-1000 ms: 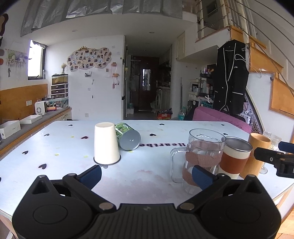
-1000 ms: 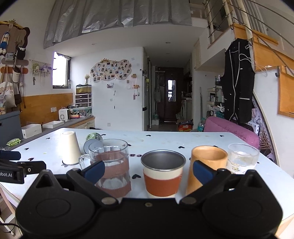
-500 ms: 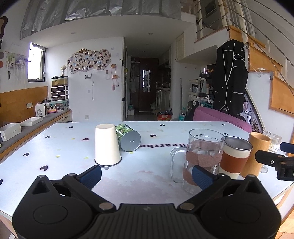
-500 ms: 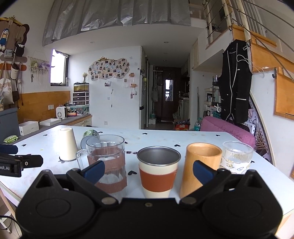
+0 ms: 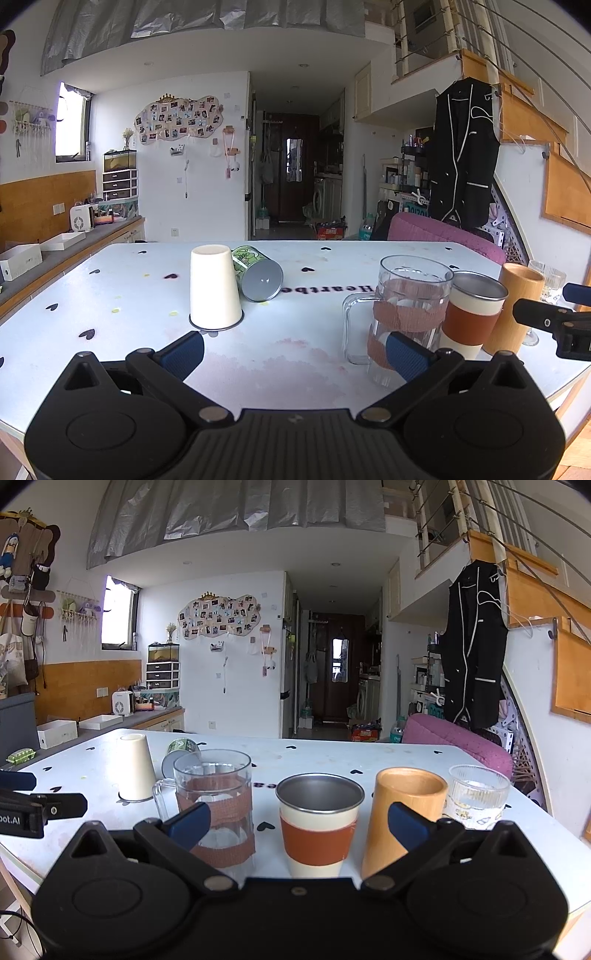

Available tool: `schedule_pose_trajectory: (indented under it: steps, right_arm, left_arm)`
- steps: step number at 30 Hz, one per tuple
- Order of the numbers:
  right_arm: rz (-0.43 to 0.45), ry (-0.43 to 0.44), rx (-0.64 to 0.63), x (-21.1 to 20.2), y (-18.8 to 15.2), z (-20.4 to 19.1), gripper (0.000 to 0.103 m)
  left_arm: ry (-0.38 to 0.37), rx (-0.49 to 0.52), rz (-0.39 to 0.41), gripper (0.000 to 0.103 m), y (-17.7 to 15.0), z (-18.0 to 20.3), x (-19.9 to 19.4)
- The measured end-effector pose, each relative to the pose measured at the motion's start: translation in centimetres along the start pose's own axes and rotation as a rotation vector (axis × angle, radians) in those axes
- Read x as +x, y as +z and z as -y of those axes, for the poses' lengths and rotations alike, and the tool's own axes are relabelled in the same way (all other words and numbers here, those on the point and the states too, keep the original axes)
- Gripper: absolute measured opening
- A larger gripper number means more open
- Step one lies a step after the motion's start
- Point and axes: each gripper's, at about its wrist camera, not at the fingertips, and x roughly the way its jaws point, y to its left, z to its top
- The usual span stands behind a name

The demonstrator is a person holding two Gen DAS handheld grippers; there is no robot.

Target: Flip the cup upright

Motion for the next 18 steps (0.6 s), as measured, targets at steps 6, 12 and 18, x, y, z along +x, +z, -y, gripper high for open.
schedule_pose_trajectory:
  steps: [6,12,18]
  right_arm:
    - [-0.001,0.001,-0.001,0.01,0.04,0.06,0.103]
    - [-0.001,0.001,-0.001,0.01,0.03,0.06,0.103]
    - [-0.001,0.000,-0.001,0.02,0.03,0.04,0.103]
  left_arm:
    - [-0.001,-0.001,0.000,0.103,0.03,0.00,0.02]
    - [-0.002,-0.002,-0.001,0.103,-0.01,0.03,0.15]
    - [-0.003,-0.002,-0.001,0.103,-0.01,0.04,0.15]
